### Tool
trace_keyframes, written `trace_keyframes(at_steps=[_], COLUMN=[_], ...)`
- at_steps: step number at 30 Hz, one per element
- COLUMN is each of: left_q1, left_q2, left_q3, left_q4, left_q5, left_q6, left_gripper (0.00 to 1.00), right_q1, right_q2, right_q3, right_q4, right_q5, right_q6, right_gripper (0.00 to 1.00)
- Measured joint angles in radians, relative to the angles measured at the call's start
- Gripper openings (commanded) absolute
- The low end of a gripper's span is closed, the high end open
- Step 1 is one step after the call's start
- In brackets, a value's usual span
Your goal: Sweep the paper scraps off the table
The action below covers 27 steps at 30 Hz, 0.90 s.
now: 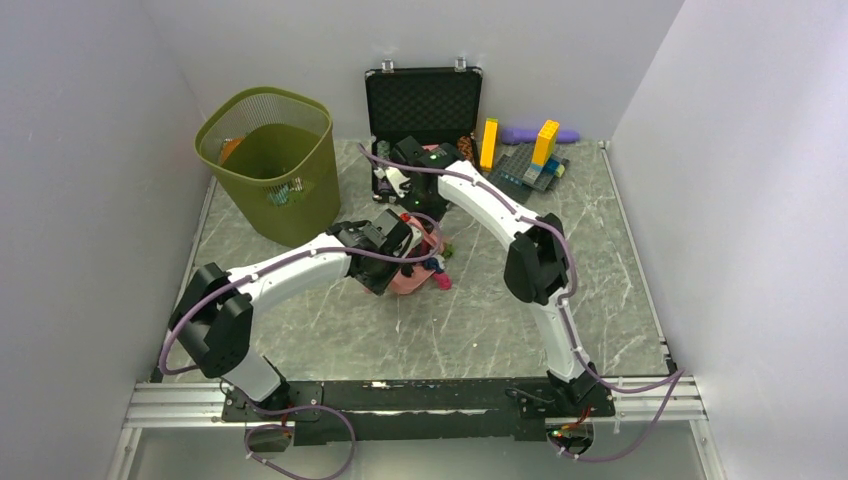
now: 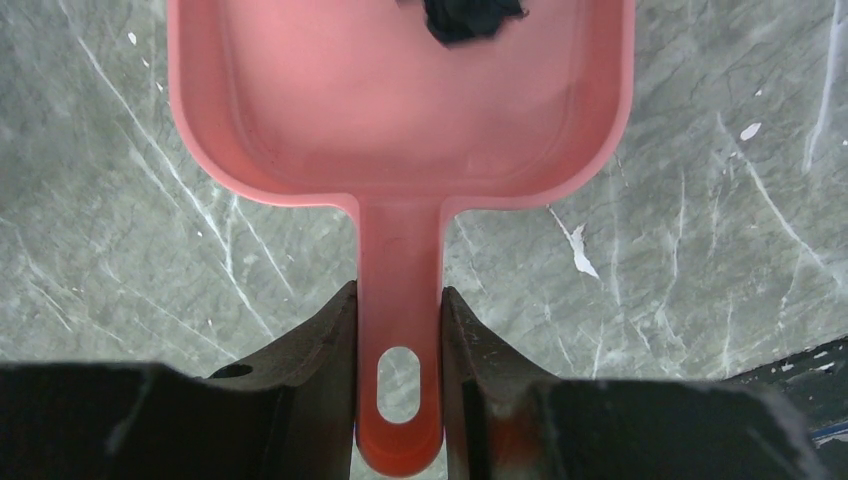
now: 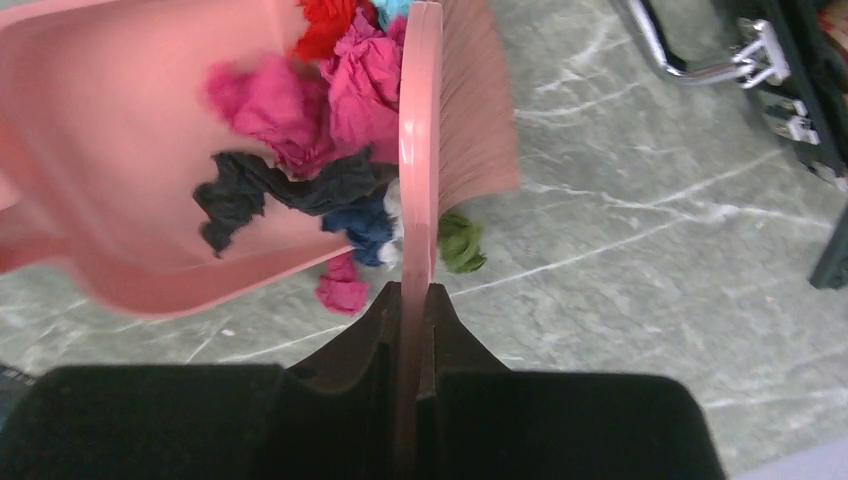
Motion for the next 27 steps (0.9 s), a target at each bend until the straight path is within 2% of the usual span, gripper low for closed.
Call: trace_keyframes(at_steps=[6, 12, 20, 27], left_q1=[0.003, 0.004, -0.005, -0.025], left_q2=[0.002, 0.000, -0.105, -0.222], left_q3=[-0.038, -0.104, -0.252, -0.338], left_q4=[0.078, 0.149, 0.274, 0.335], left_q5=[0.001, -0.004, -0.036, -0.084], left_q6=[-0.023, -0.045, -0.081, -0.103], left_gripper=[0.00, 0.00, 0.00, 0.00], right_q1=[-0.016, -0.013, -0.015, -0.086], right_q2=[-0.106, -0.150, -0.197, -0.299], right_q3=[-0.089, -0.122, -0.150, -0.155], right_q4=[0.037, 0.032, 0.020, 0.040], right_q5=[-0.172, -0.240, -0.183, -0.084], right_q6=[-0.021, -0.022, 0.057, 0.175], right_gripper=[0.00, 0.00, 0.00, 0.00])
